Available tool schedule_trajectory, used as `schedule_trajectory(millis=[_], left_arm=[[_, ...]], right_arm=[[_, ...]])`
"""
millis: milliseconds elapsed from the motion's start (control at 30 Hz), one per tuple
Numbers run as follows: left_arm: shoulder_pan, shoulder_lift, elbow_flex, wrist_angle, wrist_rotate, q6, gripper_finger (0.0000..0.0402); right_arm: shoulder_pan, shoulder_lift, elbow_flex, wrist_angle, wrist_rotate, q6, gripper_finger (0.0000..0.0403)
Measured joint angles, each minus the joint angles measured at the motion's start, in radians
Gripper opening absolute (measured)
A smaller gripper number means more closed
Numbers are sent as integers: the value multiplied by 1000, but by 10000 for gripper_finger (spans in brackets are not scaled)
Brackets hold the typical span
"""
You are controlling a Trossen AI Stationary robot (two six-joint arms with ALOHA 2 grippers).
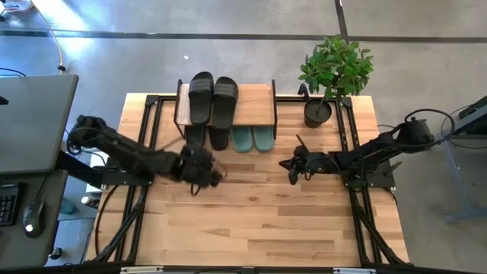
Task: Pick and place slides into the shelf
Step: Adjust the black slides
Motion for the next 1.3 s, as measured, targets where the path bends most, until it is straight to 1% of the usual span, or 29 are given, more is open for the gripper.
schedule_trajectory(millis=[67, 133, 267, 367, 533, 700, 867, 933, 1033, 1100, 1167, 1233, 1300], left_arm=[[68, -35, 2, -1, -15, 23, 12], [147, -66, 1, -19, -12, 82, 12], [290, -80, 33, -3, 76, 274, 12], [361, -60, 56, 45, 110, 389, 12], [446, -42, 80, 51, 105, 477, 12], [452, -31, 103, 65, 113, 561, 12], [448, -30, 106, 61, 144, 566, 12], [444, -30, 106, 61, 173, 566, 12], [423, -38, 106, 66, 244, 566, 12], [408, -63, 106, 86, 280, 566, 12], [394, -103, 106, 107, 292, 566, 12], [380, -152, 114, 113, 281, 566, 12], [379, -206, 136, 110, 249, 564, 12]], right_arm=[[0, 0, 20, -10, -2, -18, 0], [0, -1, 40, -27, -2, -24, 0], [2, -12, 62, -41, -1, -26, 0], [2, -20, 69, -51, 2, -26, 0], [3, -34, 73, -81, 2, -26, 0], [3, -34, 72, -96, 1, -22, 0], [3, -34, 72, -108, -1, -22, 0], [3, -34, 72, -114, -2, -18, 0], [3, -34, 72, -108, -4, -18, 0], [3, -34, 74, -96, -14, -18, 0], [2, -34, 88, -97, -25, -30, 0], [-4, -34, 103, -98, -35, -50, 0], [-15, -34, 114, -110, -53, -66, 0]])
